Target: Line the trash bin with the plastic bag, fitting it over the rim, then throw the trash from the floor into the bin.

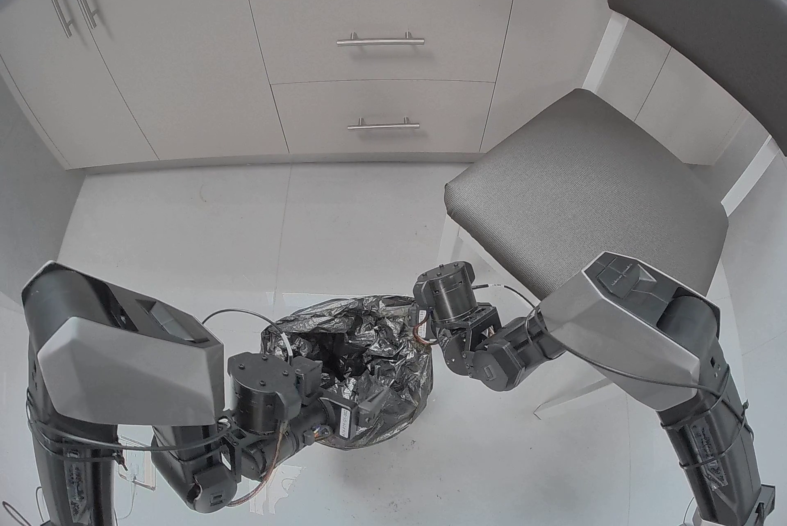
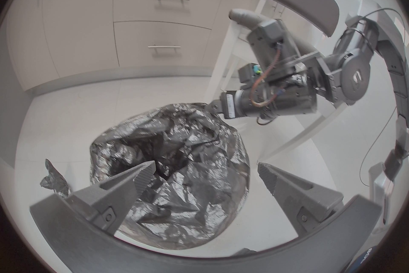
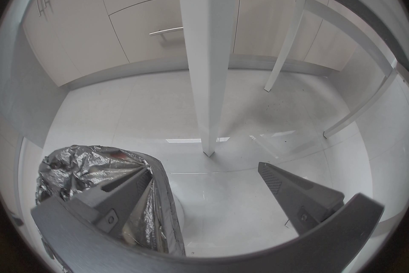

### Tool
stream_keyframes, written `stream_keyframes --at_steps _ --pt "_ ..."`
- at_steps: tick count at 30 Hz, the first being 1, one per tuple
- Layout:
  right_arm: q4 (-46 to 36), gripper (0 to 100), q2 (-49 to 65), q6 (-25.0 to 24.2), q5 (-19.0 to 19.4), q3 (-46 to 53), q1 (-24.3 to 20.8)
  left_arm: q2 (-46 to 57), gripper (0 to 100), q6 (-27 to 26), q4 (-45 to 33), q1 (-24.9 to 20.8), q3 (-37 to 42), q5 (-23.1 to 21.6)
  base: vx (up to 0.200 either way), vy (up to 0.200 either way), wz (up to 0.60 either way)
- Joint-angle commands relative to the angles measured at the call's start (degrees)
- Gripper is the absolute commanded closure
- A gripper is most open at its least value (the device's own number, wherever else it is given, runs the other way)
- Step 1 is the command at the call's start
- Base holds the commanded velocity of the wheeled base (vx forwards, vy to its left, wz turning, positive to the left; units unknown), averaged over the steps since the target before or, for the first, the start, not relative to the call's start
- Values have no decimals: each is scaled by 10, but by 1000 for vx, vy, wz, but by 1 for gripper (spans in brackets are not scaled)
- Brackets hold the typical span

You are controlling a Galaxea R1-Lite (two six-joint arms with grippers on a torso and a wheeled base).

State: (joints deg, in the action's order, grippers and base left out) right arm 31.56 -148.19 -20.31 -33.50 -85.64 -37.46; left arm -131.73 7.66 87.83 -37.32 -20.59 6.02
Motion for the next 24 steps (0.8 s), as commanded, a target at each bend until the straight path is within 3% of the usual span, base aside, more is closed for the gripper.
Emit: stream_keyframes --at_steps 1,13,20,24 --pt "0 0 69 0 3 41 -14 58 0 -19 1 47 -2 0 0 0 0" --pt "2 0 115 31 65 96 -39 85 0 -41 0 122 -14 -25 0 0 0" --pt "2 0 119 30 73 128 -58 23 0 -43 0 130 -36 -36 0 0 0" --pt "10 0 109 23 73 171 -87 -66 0 -79 1 139 -75 -47 0 0 0"
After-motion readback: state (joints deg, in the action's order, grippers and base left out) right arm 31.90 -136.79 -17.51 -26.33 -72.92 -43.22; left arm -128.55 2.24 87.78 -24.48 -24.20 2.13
